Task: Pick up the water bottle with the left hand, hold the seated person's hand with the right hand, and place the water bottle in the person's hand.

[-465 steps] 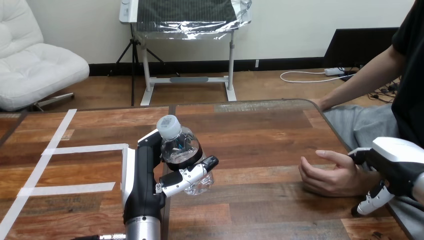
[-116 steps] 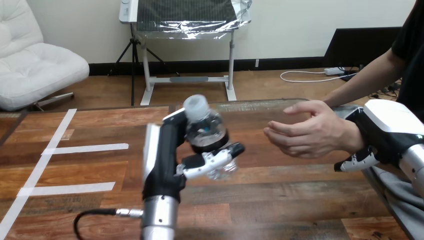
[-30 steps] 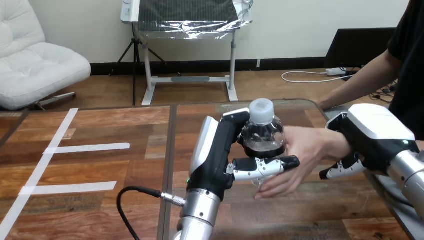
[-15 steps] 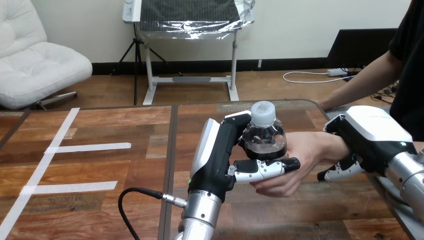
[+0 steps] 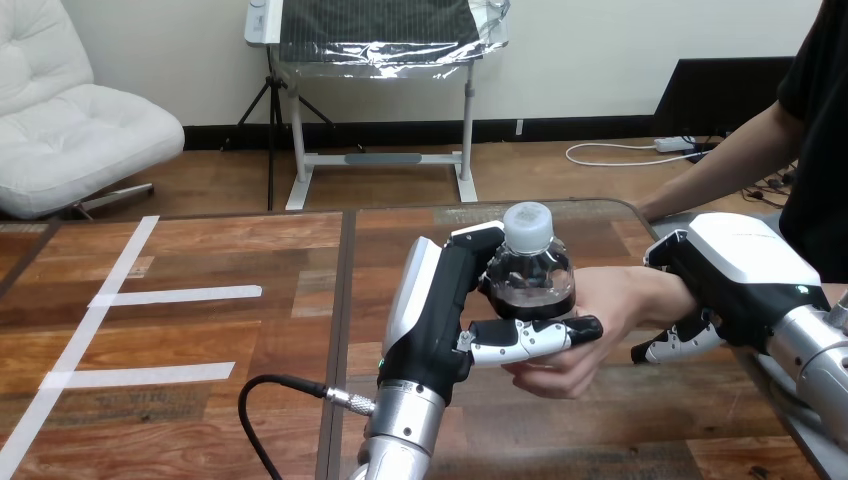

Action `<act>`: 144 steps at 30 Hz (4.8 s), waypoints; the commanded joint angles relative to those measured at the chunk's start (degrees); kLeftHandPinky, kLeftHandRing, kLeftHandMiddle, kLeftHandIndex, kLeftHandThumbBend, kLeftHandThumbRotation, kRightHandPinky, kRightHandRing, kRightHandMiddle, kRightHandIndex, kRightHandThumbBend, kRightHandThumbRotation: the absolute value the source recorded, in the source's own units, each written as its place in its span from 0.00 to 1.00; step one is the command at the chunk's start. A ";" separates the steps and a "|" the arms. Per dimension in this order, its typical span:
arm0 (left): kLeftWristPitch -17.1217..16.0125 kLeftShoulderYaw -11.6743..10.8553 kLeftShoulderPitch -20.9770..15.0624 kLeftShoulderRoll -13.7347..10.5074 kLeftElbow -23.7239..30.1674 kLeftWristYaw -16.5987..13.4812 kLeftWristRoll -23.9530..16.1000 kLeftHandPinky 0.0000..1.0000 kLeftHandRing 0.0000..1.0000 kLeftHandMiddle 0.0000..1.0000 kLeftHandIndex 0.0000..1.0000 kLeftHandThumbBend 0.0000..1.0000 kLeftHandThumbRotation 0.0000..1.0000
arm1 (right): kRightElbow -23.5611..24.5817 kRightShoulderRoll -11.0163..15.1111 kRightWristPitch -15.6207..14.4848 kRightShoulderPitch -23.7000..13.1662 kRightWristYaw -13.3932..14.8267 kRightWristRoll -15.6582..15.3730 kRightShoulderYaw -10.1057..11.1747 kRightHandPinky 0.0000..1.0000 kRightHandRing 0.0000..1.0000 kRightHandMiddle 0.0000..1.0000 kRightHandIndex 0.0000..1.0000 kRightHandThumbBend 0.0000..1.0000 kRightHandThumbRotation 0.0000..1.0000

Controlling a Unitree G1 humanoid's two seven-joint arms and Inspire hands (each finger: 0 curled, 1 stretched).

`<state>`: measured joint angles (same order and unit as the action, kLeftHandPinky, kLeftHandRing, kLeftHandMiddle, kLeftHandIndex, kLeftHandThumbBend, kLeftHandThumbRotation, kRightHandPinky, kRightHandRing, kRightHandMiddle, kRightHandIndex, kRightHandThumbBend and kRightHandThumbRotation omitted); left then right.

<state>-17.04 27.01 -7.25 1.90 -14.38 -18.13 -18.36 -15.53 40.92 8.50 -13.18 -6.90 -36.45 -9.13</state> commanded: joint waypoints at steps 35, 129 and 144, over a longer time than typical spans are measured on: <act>-1.22 3.28 -7.36 11.10 0.26 -2.50 -0.67 0.34 0.39 0.44 0.46 0.65 0.00 | 0.52 0.89 -2.83 -2.92 -0.31 0.82 2.31 0.22 0.28 0.38 0.40 0.76 0.00; 14.17 6.19 -8.55 6.30 7.63 1.40 -7.53 1.00 1.00 1.00 1.00 1.00 0.61 | -2.31 3.05 3.10 -4.06 2.24 -3.01 1.47 0.67 0.77 0.82 0.79 0.90 0.00; 13.29 5.90 -8.08 6.62 7.41 1.01 -6.40 1.00 1.00 1.00 1.00 0.99 0.62 | 1.80 3.07 1.53 -2.47 1.01 -1.62 3.01 0.67 0.77 0.83 0.80 0.89 0.00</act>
<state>-2.45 33.31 -13.71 2.01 -8.61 -15.84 -25.28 -17.47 42.84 10.50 -13.23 -6.58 -39.17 -8.87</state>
